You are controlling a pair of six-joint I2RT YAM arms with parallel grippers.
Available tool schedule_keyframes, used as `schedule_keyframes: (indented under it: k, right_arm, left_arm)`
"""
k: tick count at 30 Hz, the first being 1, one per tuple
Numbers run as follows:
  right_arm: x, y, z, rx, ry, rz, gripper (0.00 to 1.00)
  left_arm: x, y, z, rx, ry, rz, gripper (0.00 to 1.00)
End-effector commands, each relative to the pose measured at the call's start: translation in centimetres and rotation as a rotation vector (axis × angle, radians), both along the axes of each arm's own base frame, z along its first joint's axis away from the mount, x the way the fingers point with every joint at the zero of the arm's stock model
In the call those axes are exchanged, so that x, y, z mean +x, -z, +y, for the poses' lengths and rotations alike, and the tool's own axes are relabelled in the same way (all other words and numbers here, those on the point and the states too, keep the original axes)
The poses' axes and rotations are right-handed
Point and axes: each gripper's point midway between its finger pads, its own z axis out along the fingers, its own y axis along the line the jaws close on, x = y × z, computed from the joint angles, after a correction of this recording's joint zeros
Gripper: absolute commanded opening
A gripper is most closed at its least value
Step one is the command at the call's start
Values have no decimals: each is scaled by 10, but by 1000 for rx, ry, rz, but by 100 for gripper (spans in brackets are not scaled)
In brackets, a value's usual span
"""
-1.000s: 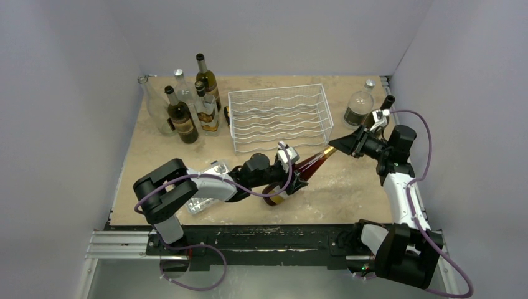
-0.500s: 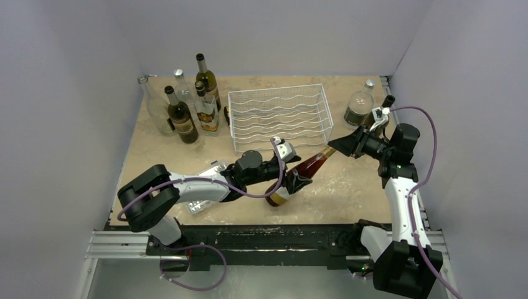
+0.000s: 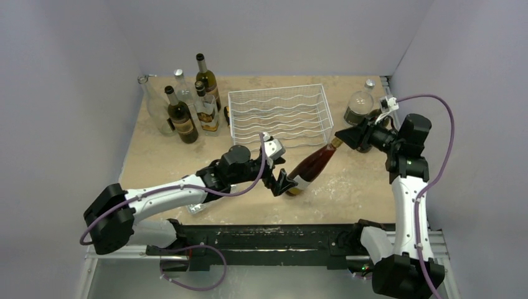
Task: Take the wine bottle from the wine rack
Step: Place the wine bottle at the center of the board.
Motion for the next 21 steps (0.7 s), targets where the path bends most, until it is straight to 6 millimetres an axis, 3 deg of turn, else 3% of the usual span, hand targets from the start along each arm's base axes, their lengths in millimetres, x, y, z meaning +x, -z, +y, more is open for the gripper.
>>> schedule_keyframes:
  k: [1, 10, 16, 21]
  right_arm:
    - [11, -73, -21, -216, 92, -316, 0]
    - [23, -104, -45, -393, 183, -407, 0]
    - [43, -101, -61, -463, 215, -391, 0]
    - [54, -103, -70, -505, 242, -407, 0]
  left_arm:
    - [-7, -21, 24, 59, -37, 40, 98]
    - [-22, -37, 85, 179, -125, -4, 100]
    - [-26, -49, 117, 204, -192, -40, 100]
    - [-35, -48, 130, 165, -219, -9, 100]
